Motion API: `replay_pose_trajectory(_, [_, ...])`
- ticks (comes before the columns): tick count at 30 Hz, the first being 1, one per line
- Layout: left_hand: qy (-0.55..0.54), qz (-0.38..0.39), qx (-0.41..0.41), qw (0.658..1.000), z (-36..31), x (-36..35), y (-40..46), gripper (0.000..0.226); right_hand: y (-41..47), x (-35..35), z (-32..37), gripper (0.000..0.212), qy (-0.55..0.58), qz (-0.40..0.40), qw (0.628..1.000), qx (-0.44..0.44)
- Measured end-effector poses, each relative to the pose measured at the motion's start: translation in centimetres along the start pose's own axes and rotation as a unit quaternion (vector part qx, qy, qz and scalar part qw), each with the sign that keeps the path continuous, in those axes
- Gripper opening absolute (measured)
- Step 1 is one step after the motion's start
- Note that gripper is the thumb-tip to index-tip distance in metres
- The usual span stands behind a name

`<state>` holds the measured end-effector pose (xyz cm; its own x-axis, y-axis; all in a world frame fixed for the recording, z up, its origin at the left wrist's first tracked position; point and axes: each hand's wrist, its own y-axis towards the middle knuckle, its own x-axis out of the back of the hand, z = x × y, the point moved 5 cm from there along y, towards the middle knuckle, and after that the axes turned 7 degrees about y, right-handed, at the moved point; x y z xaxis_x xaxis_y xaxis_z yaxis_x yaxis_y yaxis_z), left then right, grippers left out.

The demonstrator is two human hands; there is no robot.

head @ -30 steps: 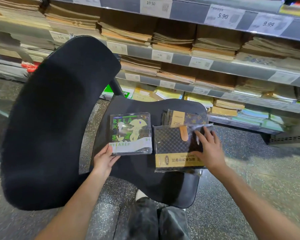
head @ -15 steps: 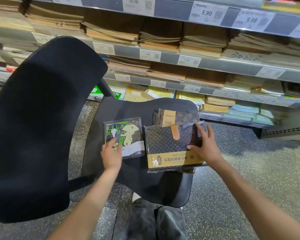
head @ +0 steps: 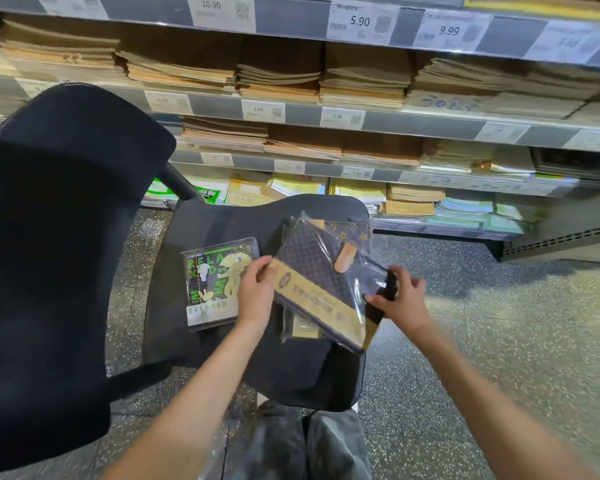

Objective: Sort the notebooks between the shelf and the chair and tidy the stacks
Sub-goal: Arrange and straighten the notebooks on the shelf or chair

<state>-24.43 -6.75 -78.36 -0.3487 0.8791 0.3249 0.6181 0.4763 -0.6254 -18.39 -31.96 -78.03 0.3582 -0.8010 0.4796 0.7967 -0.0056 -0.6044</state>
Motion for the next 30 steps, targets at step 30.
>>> replay_pose_trajectory(30, [0.247, 0.134, -0.091, 0.955, -2.8, -4.0, -1.5, 0.056, -4.5, -2.8, -0.5, 0.047, -0.144, -0.015, 0.989, 0.027])
